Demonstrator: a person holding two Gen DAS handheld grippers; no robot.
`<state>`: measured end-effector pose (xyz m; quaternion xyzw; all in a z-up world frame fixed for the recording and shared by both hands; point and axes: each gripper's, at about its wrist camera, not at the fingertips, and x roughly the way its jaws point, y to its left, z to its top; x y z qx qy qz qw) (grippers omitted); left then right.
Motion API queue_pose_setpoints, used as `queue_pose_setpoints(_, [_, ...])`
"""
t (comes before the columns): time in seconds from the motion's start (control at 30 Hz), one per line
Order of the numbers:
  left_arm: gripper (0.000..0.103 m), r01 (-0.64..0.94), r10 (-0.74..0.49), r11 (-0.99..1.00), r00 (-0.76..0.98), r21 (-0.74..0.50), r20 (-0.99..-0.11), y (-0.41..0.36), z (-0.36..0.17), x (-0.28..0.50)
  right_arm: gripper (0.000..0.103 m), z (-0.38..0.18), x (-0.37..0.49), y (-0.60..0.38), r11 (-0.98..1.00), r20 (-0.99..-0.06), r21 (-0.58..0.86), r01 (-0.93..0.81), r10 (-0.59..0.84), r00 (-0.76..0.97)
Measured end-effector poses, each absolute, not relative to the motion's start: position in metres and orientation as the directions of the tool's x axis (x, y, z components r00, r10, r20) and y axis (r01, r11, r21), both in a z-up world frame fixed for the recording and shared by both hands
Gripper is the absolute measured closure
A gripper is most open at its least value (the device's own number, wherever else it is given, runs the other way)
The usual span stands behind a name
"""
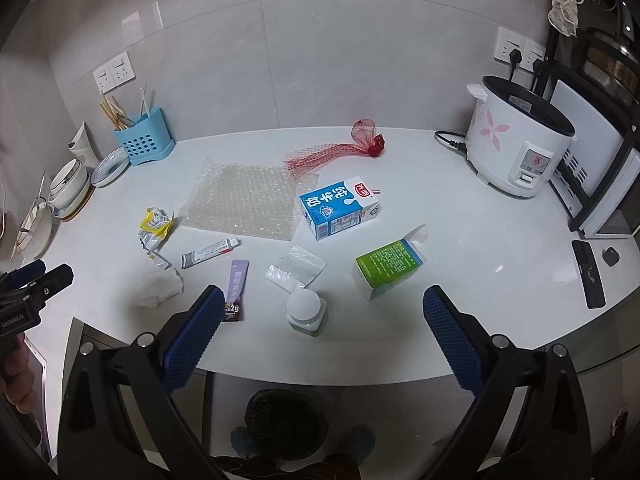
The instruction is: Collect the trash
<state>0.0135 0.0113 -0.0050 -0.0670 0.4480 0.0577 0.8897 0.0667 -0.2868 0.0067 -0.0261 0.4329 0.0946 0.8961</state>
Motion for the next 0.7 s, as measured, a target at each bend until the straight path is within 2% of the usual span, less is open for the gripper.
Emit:
queue_pose_setpoints(0.27, [0.006,-0.202,0.058,0.978,0.538,-0.062,-0.841,0.033,-0.030,0.026,0.008,-0.013,0.074,-0.268,0.980,-0.794,0.022,-0.200,0.139,0.592])
queue_pose_setpoints(0.7, [0.006,-0.228,0.057,0.973,0.434,-0.049,-0.899,0.061,-0.118,0.064,0.008,-0.094,0.099,-0.239,0.982,-0.847,-0.003,-0.188,0.098,0.522])
